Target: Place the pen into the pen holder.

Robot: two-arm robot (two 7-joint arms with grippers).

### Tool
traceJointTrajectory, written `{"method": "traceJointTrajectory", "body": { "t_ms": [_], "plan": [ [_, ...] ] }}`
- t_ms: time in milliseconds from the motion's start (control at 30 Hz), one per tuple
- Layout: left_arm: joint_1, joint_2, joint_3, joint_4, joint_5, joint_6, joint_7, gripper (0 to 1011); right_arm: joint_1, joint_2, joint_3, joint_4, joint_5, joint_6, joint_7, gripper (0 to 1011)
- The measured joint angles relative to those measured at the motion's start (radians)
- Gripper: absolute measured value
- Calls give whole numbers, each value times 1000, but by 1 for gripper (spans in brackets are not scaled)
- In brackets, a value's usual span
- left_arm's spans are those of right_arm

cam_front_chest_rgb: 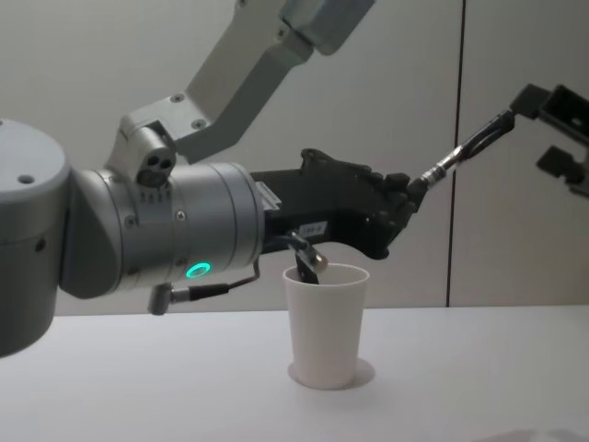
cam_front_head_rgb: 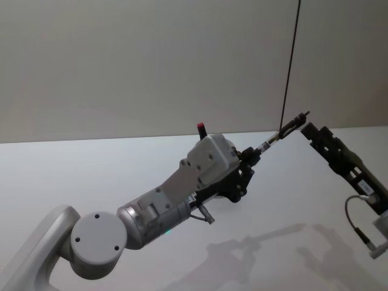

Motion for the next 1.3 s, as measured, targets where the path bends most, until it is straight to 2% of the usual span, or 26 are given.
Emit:
{"method": "traceJointTrajectory", "body": {
  "t_ms": [600, 967, 1300],
  "plan": [
    [0, 0, 0, 0, 0, 0, 0, 122, 57, -67, -62, 59, 38, 38, -75, 1002],
    [0, 0, 0, 0, 0, 0, 0, 122, 77, -91, -87, 86, 49, 41, -85, 1002],
    [0, 0, 0, 0, 0, 0, 0, 122, 83, -99, -100, 94, 56, 19, -82, 1002]
  ]
}}
